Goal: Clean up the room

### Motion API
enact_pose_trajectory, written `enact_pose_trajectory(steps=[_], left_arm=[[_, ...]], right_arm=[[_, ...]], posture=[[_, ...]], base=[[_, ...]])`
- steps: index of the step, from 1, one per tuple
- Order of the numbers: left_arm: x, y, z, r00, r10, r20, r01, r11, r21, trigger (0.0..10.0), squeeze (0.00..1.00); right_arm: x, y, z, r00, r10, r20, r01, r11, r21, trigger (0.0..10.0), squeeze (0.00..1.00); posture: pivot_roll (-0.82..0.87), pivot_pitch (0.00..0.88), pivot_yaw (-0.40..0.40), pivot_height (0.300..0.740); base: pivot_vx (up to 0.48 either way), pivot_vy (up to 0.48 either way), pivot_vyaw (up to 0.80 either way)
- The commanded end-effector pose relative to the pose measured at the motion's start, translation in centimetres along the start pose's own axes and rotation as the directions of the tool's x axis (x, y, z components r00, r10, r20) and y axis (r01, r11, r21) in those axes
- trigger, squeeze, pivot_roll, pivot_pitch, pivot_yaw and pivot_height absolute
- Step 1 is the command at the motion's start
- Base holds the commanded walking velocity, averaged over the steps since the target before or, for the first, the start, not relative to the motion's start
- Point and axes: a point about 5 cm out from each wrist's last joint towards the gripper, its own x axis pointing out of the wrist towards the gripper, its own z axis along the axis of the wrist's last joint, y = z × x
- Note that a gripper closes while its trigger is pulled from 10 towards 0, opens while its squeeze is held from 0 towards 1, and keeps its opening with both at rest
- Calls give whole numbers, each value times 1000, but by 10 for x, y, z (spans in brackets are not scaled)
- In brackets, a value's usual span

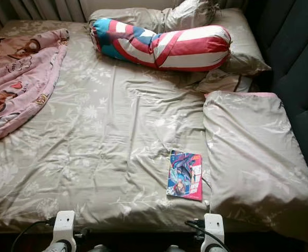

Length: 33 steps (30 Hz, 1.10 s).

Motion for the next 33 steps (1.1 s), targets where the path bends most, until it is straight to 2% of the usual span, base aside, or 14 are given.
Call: enact_pose_trajectory(steps=[1,7,10,15,26,33], left_arm=[[-4,6,-14,998,26,-62,-26,1000,0,10000,0],[-4,7,-15,997,36,-74,-36,999,-3,10000,0],[-4,9,-16,996,49,-79,-50,999,-7,10000,0],[-5,11,-20,995,55,-89,-56,998,-6,10000,0],[-8,14,-27,992,70,-104,-69,998,8,10000,0],[-9,15,-30,991,72,-109,-72,997,5,10000,0]], right_arm=[[-2,-7,-8,999,-16,-36,16,1000,-5,10000,0],[-2,-12,-6,999,-21,-40,20,1000,-10,10000,0],[-2,-6,-10,998,-9,-56,8,1000,-28,10000,0],[-3,-5,-13,998,-6,-66,2,999,-55,10000,0],[-8,-12,-28,994,-21,-104,12,996,-86,10000,0],[-7,-11,-27,994,-10,-106,0,995,-95,10000,0]], posture=[[-21,117,-66,740],[-16,98,-65,740],[-14,92,-64,740],[-12,90,-62,740],[-13,132,-63,740],[-14,167,-65,740]], base=[[0,0,0],[0,0,0],[0,0,0],[0,0,0],[0,0,768],[0,0,621]])
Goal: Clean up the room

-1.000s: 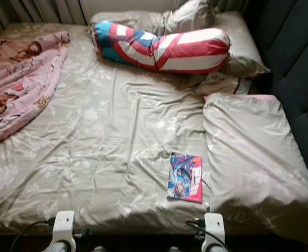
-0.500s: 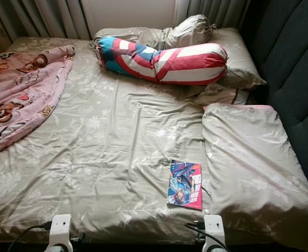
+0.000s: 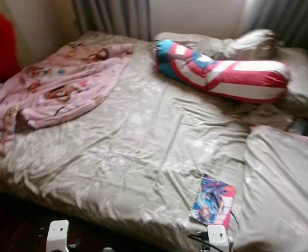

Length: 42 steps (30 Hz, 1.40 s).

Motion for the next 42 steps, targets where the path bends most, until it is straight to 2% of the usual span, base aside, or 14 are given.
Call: enact_pose_trajectory(steps=[1,8,42], left_arm=[[-1,-1,-7,1000,1,-28,-1,1000,10,10000,0],[-3,-1,-13,999,4,-40,-3,1000,6,10000,0],[-3,-3,-14,998,1,-59,-1,1000,9,10000,0]], right_arm=[[-2,-1,-9,1000,-1,-31,1,1000,1,10000,0],[-3,2,-14,999,13,-41,-13,1000,1,10000,0],[-3,5,-16,998,24,-51,-26,999,-28,10000,0]], posture=[[-13,176,-64,740],[-14,196,-63,740],[-13,211,-64,740]], base=[[0,0,0],[0,72,0],[0,382,0]])
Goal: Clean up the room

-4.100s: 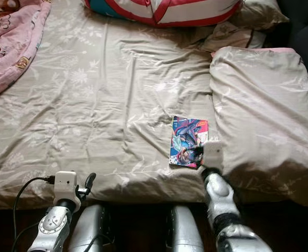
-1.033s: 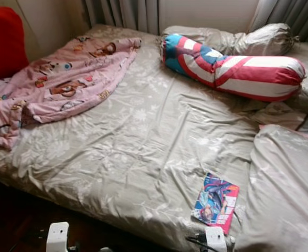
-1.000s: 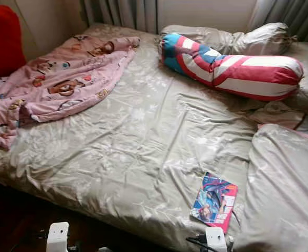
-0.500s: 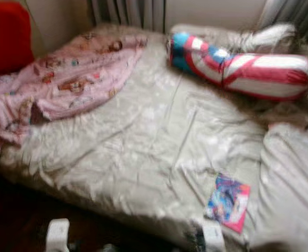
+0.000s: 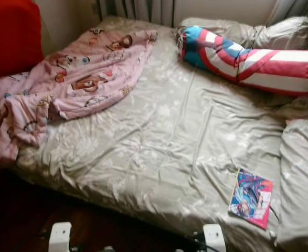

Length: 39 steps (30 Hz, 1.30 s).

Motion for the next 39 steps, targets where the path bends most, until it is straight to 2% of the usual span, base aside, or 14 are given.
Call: enact_pose_trajectory(steps=[1,10,26,39], left_arm=[[-3,8,-12,999,19,-40,-19,1000,0,10000,0],[-3,13,-14,999,23,-46,-23,1000,0,10000,0],[-2,7,-11,999,19,-49,-19,1000,-2,10000,0],[-3,10,-14,998,22,-54,-22,1000,-2,10000,0]], right_arm=[[-2,5,-10,999,13,-35,-12,1000,7,10000,0],[-2,6,-10,999,15,-35,-15,1000,3,10000,0],[-1,7,-9,999,16,-33,-16,1000,0,10000,0],[-2,7,-10,999,15,-36,-15,1000,-1,10000,0]], posture=[[-13,211,-64,740],[-13,211,-62,740],[-12,208,-62,740],[-10,212,-60,740]], base=[[0,409,0],[0,411,0],[0,410,0],[0,412,0]])
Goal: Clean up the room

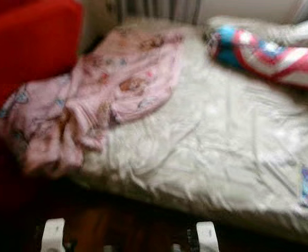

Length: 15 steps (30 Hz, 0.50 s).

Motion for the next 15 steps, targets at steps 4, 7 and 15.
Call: enact_pose_trajectory(steps=[4,7,15], left_arm=[[-2,-1,-12,999,-9,-45,9,1000,7,10000,0],[-2,-1,-12,999,-9,-45,9,1000,7,10000,0],[-2,-2,-12,999,-13,-43,14,1000,12,10000,0]], right_arm=[[-4,-3,-16,999,-8,-53,8,1000,3,10000,0],[-4,-3,-16,998,-8,-54,8,1000,2,10000,0],[-4,-3,-17,998,-8,-55,8,1000,3,10000,0]], posture=[[-10,214,-60,740],[-10,214,-61,740],[-12,205,-57,740]], base=[[0,412,0],[0,412,0],[0,410,0]])
